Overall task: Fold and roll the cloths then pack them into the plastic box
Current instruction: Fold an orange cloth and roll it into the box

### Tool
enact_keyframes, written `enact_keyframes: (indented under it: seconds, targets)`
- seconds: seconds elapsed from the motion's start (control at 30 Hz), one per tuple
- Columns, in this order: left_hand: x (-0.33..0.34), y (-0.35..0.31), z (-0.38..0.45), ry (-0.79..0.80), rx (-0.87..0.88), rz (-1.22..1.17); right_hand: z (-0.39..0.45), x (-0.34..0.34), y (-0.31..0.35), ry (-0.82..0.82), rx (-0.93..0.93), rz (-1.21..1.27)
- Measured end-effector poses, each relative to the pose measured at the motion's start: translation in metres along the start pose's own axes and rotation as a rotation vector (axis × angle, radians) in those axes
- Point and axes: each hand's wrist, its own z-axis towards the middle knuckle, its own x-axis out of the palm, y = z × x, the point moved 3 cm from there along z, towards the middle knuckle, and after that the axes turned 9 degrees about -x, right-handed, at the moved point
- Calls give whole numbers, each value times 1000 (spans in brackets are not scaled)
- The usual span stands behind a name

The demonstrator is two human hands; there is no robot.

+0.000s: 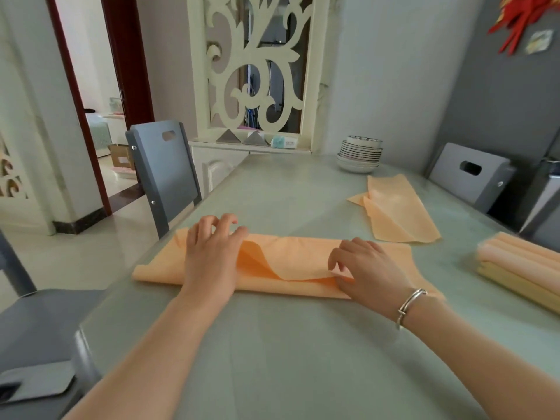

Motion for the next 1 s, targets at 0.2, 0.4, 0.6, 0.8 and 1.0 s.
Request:
enact_keyframes:
  seconds: [0.2,0.4,0.6,0.8,1.0]
  targets:
    - [-6,41,-3,137,-311,7,-16,-11,-7,-92,85,195]
    - [-13,70,-1,-129,-611,-219,-18,-12,-1,-64,95,325]
    - [-10,70,-2,-176,-613,-288,-19,1,-2,30,168,380]
    - [6,3,-6,201,119,-530,-19,1,-1,0,221,478]
    - [14,-9,-13,276,293,-454,-20,-5,2,-79,221,537]
